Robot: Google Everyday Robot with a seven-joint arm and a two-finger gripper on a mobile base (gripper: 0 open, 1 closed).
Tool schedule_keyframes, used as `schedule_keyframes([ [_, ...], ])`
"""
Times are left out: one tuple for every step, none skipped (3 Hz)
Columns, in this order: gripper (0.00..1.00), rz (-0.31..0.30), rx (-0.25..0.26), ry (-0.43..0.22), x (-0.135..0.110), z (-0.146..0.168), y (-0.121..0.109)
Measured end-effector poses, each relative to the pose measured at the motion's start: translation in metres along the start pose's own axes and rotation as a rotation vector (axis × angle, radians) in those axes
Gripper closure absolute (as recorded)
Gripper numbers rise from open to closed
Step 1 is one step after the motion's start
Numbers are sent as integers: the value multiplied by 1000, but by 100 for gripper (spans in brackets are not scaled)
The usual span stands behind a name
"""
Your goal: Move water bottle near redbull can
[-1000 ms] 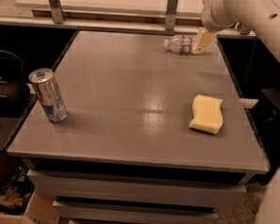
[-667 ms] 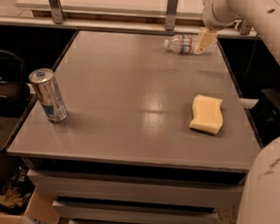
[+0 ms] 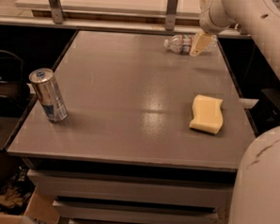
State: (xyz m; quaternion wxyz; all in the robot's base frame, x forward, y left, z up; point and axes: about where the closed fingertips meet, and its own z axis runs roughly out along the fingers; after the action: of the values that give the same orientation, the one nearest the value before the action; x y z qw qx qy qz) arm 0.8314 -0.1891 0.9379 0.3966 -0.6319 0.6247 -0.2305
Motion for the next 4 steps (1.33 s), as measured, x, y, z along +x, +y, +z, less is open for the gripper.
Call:
schedule_keyframes([
  [0,62,17,-62,-10,12,0],
  [0,106,26,-123,-23,20,-1],
  [0,159,31,-177,-31,26,-2],
  [0,209,26,-207,-33,31,1],
])
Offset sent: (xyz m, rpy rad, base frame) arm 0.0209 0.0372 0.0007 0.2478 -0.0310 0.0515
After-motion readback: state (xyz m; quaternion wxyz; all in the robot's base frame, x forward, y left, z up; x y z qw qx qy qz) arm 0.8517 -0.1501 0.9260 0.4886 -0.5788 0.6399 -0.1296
